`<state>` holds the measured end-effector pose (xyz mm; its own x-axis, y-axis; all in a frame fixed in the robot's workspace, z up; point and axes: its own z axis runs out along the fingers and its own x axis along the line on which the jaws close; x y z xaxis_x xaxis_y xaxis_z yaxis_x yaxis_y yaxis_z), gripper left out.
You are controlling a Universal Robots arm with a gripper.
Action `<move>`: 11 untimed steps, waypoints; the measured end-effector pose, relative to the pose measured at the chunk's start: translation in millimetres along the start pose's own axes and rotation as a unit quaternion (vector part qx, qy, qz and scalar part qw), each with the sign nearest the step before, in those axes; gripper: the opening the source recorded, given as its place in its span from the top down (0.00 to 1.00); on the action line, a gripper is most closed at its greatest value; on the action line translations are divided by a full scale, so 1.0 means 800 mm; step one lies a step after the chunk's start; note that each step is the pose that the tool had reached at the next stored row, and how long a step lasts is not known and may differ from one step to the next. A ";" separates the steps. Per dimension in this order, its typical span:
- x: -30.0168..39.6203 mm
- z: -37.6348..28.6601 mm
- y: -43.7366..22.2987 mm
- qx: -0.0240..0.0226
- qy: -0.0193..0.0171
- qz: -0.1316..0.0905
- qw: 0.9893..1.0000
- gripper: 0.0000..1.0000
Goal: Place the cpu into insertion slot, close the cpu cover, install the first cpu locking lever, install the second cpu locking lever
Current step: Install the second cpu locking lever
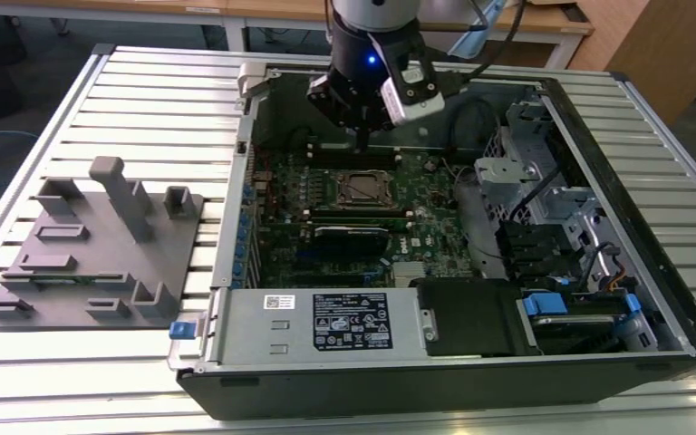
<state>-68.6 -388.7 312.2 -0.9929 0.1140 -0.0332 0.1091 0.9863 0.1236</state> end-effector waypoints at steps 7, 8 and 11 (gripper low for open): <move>0.0003 0.0076 -0.0010 0.000 0.000 0.000 1.000 0.89; 0.0003 0.0089 -0.0011 0.000 0.000 0.000 1.000 0.89; 0.0004 0.0127 -0.0016 0.000 0.000 0.000 1.000 0.89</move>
<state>-68.6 -388.8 301.9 -0.9929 0.1140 -0.0333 0.1091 0.9863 0.1237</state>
